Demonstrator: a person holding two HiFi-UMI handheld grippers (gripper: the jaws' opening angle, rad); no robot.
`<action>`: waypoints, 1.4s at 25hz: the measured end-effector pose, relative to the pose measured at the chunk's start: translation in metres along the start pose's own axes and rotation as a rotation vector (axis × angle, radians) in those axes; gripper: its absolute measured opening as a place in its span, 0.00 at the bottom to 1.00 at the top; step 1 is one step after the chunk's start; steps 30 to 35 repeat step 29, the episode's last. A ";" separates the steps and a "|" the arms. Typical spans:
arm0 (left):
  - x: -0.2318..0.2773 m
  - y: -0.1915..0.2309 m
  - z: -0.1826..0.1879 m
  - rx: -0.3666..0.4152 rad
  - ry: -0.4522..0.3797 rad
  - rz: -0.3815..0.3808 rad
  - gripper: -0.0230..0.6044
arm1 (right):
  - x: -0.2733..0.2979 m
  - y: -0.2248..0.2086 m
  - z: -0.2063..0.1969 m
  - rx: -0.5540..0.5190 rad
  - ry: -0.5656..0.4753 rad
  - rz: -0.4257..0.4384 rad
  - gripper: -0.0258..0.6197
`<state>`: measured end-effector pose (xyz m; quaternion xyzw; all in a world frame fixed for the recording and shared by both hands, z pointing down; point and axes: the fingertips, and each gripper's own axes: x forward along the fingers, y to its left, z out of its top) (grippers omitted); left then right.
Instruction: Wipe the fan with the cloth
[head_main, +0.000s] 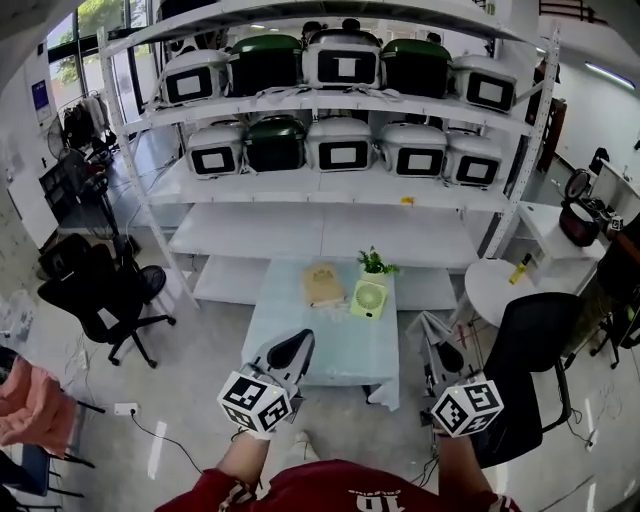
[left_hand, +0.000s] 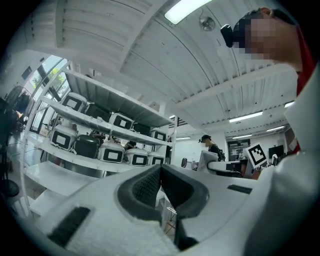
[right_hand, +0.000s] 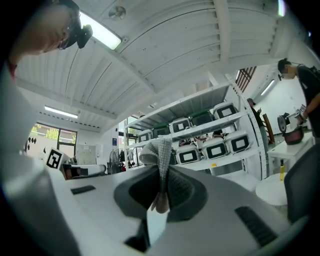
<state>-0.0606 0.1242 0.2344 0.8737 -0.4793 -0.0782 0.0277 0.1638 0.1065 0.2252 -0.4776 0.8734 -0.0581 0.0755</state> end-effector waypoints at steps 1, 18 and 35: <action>-0.003 -0.004 0.000 0.001 -0.002 0.005 0.04 | -0.007 0.000 0.001 0.000 -0.005 -0.003 0.07; -0.058 -0.080 -0.027 0.021 0.041 -0.030 0.04 | -0.080 0.033 -0.010 0.001 -0.042 0.006 0.07; -0.062 -0.086 -0.020 0.028 0.029 -0.031 0.04 | -0.085 0.039 -0.002 -0.016 -0.053 0.004 0.07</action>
